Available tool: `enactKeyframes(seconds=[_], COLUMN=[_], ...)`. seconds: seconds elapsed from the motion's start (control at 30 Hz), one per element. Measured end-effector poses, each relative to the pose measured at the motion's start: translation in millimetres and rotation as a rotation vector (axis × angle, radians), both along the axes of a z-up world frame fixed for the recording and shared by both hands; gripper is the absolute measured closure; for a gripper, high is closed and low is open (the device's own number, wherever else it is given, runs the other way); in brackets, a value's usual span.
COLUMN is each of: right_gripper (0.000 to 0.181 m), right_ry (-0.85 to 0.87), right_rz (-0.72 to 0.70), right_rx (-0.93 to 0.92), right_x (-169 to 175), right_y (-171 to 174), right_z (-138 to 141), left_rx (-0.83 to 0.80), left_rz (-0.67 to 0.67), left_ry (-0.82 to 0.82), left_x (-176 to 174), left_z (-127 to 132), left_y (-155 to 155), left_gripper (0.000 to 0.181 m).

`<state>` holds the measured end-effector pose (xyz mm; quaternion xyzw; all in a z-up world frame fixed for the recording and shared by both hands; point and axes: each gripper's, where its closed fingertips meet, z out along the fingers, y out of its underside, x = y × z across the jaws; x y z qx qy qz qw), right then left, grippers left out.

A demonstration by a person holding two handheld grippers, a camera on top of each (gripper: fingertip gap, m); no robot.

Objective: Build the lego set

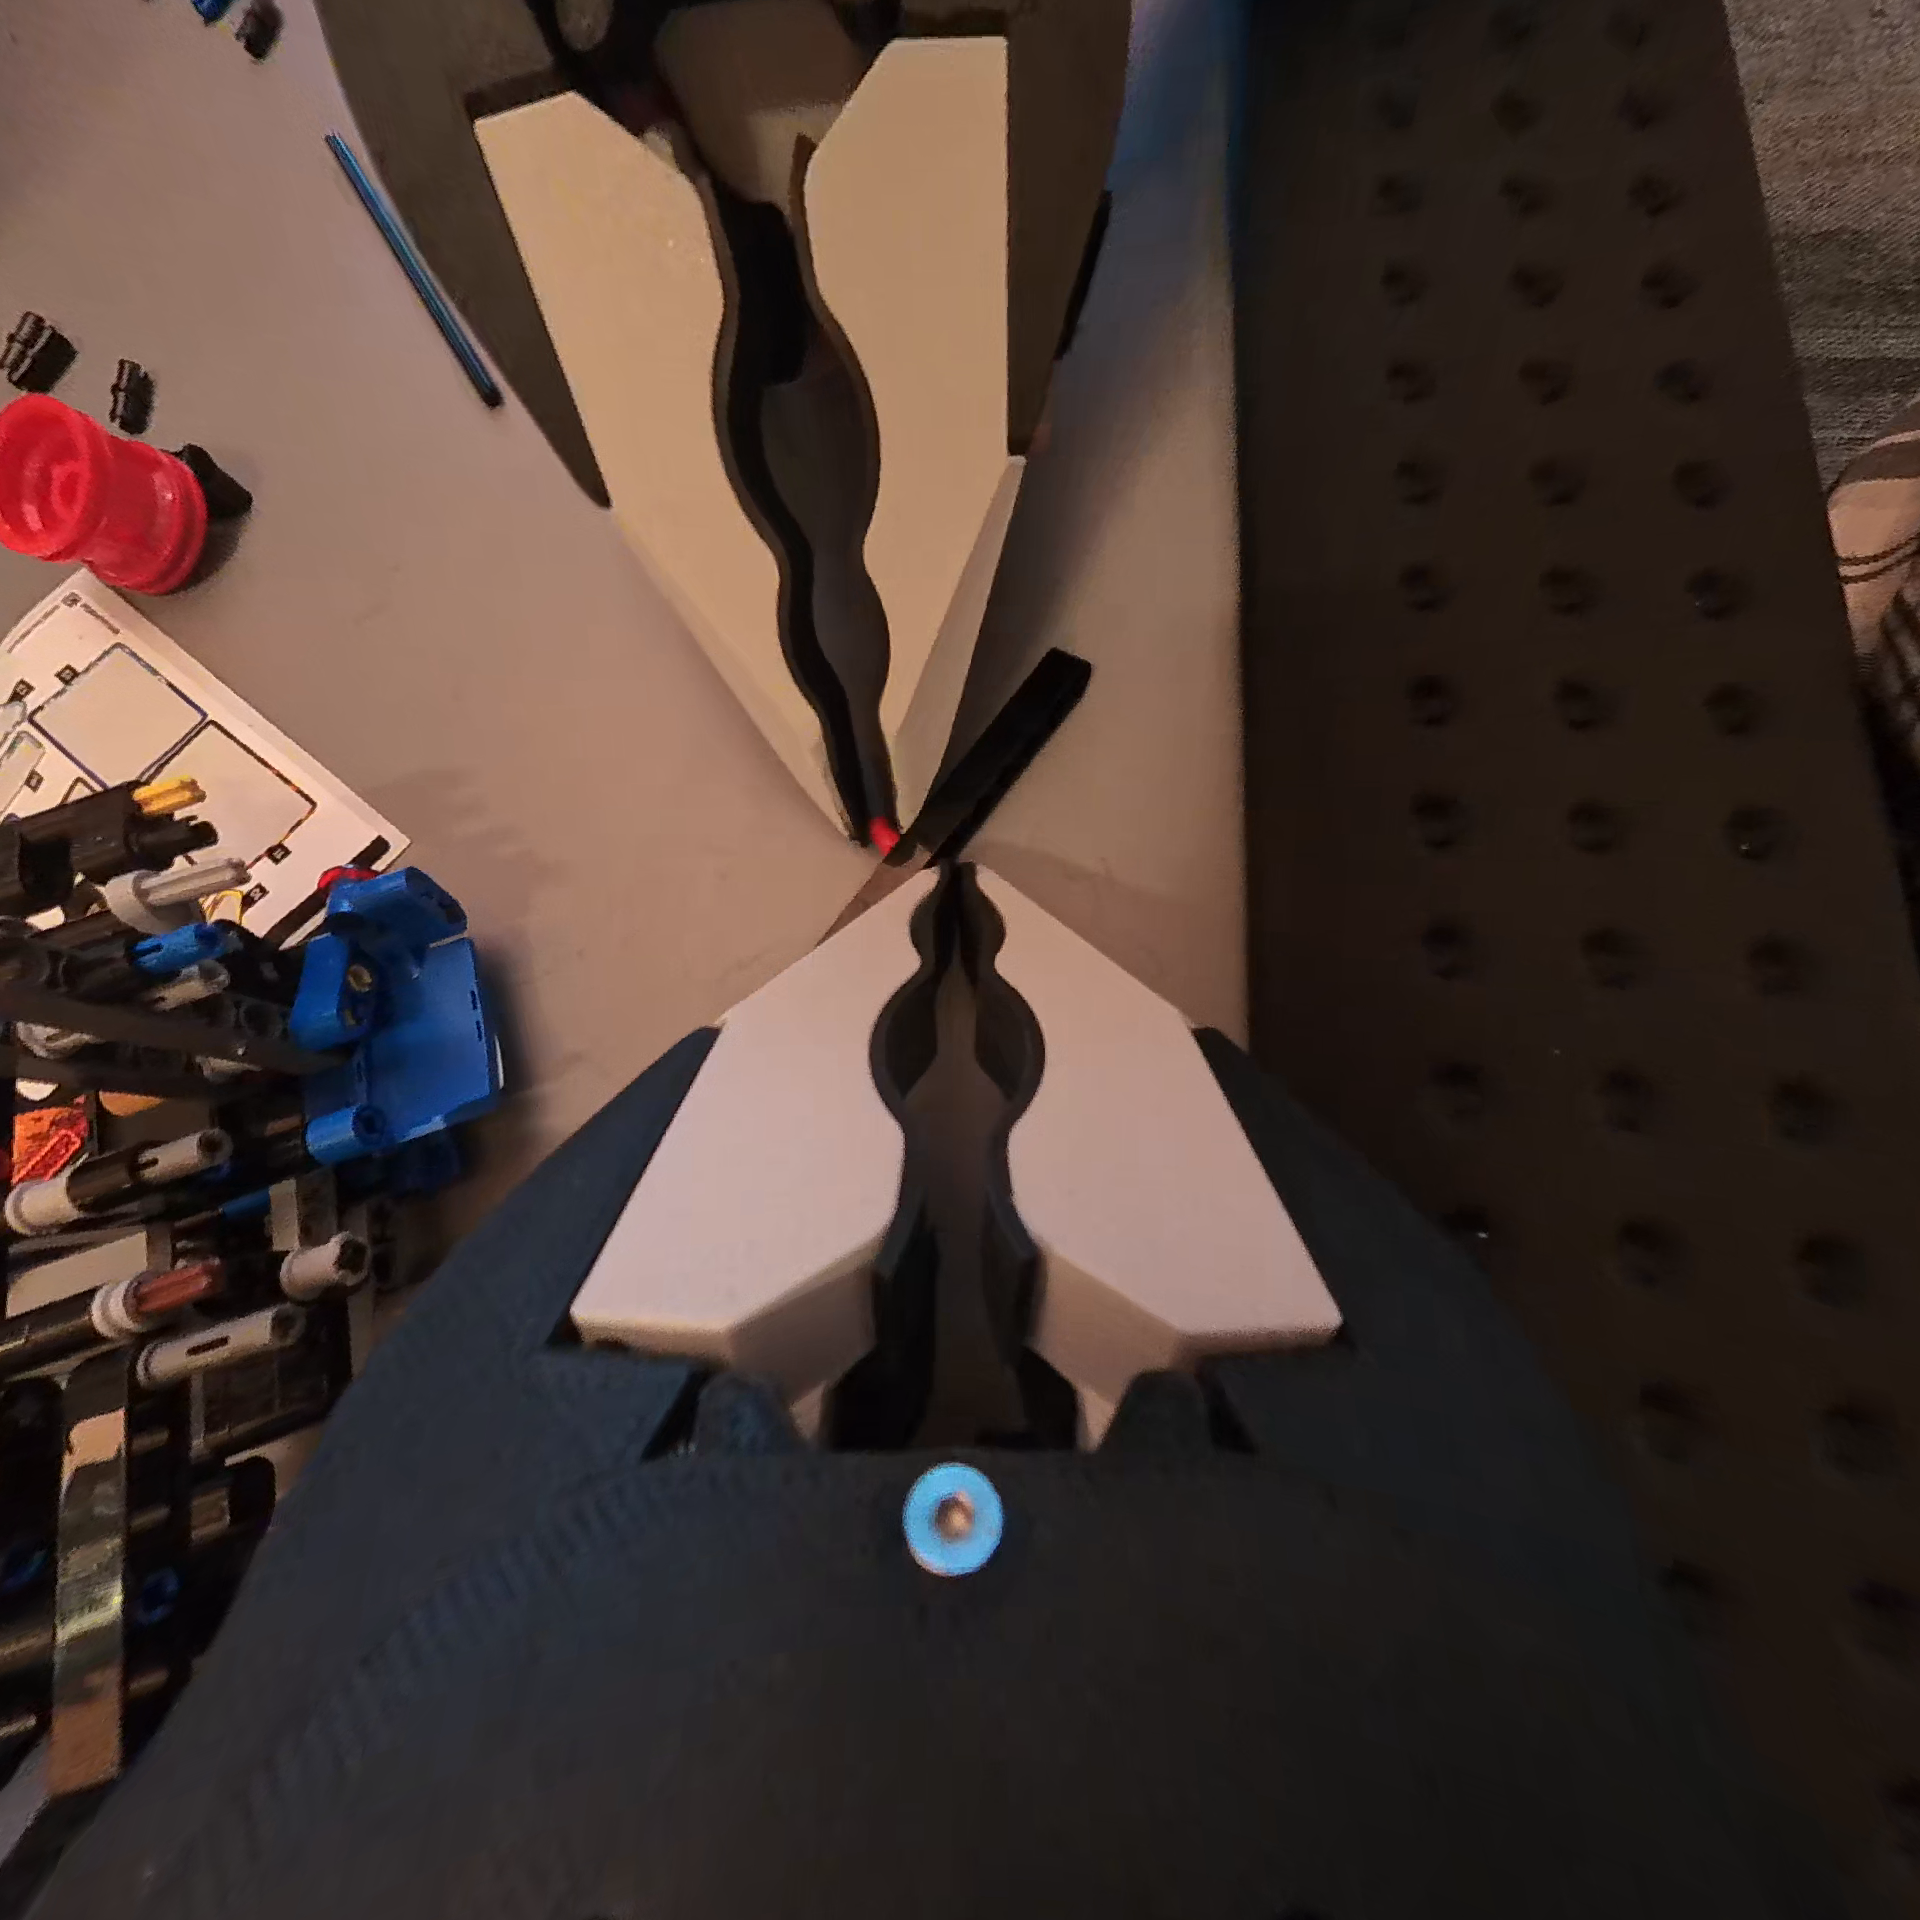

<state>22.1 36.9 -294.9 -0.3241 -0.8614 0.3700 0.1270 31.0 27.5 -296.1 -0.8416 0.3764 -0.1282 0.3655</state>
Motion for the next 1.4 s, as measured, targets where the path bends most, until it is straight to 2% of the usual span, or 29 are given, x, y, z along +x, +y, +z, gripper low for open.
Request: enactKeyframes(seconds=[0.4, 0.73, 1.4], right_gripper=[0.179, 0.179, 0.179], right_ry=[0.026, 0.04, -0.007], right_rz=[0.243, 0.255, -0.005], right_rx=[0.021, 0.023, 0.017], right_x=[1.2, 2.8, -2.4], right_y=[-0.8, -5.6, -0.6], right_z=[-0.2, 0.0, 0.0], left_rx=[-0.016, -0.003, -0.001], left_rz=[-0.045, 0.008, 0.01], left_ry=[-0.016, -0.001, -0.003], left_x=[1.2, -6.8, -7.9], left_z=[0.0, 0.4, 0.4], left_y=[-0.5, -1.1, -1.3], left_gripper=[0.181, 0.181, 0.181])
